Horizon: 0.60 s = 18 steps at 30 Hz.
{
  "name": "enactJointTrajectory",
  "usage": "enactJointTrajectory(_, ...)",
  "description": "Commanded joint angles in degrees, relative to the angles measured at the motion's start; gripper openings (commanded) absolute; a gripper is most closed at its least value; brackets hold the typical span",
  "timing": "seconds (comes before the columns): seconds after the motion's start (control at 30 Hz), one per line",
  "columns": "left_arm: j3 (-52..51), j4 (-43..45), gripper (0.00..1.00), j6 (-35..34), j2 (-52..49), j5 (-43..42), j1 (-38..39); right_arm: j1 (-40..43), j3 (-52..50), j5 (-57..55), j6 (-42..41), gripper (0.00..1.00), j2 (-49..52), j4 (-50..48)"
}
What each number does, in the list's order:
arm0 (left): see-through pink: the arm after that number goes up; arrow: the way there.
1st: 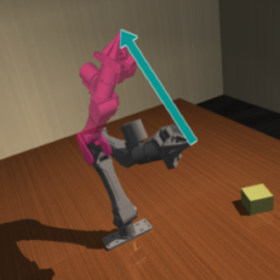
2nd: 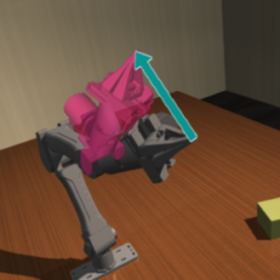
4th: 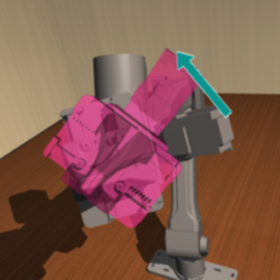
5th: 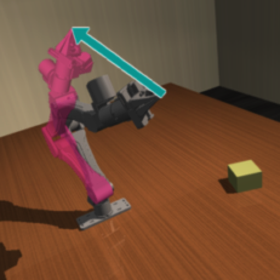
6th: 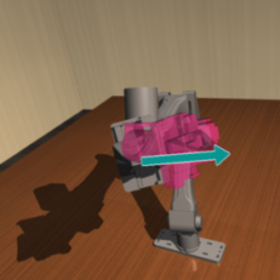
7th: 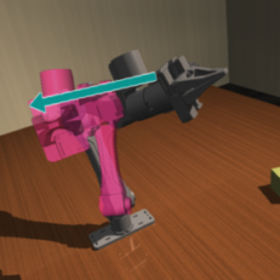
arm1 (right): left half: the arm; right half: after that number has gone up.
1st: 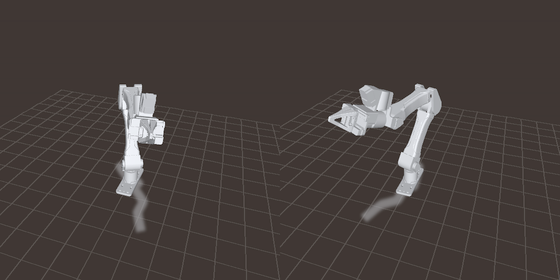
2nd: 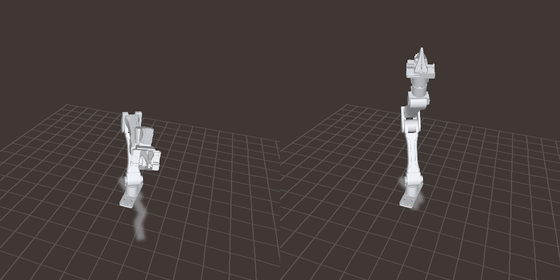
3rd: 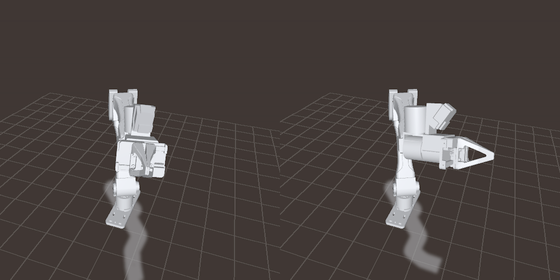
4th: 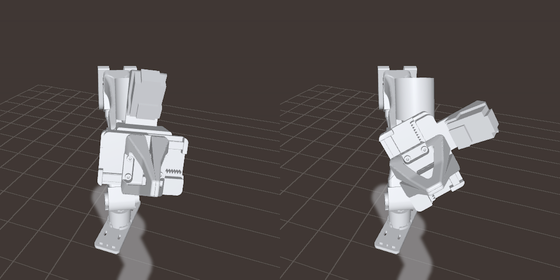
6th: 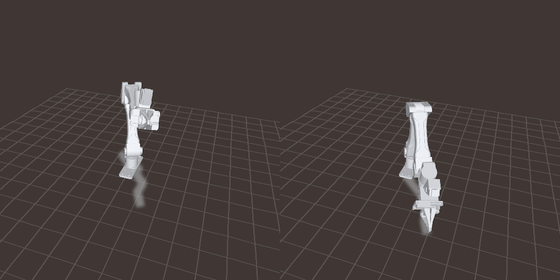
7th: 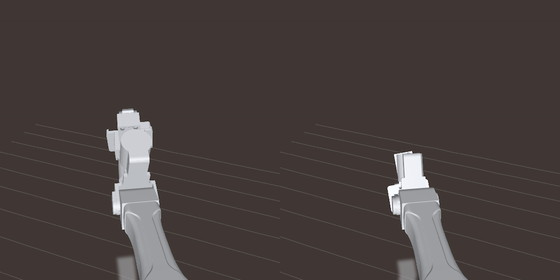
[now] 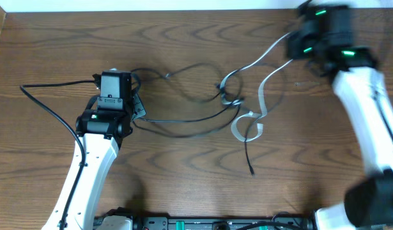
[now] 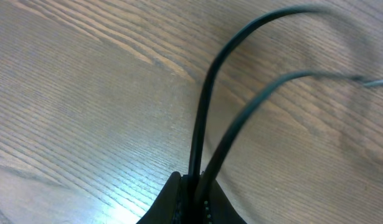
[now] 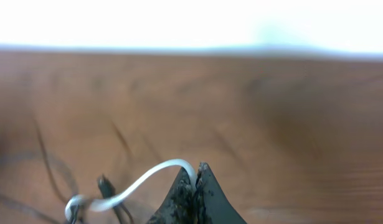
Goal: Untangle cables
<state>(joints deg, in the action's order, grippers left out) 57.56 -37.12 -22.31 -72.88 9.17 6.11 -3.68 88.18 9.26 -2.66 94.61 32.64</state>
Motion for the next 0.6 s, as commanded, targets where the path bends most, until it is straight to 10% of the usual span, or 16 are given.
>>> enactJointTrajectory(0.0, 0.3, -0.2, 0.08, -0.3, 0.0, 0.3, -0.1, 3.7, 1.8, -10.4, -1.2, 0.01, -8.4, 0.3)
enactJointTrajectory(0.57, 0.3, -0.2, 0.07, -0.3, 0.0, 0.3, -0.1, 22.3, 1.8, -20.5, -10.3, 0.01, -15.5, 0.2)
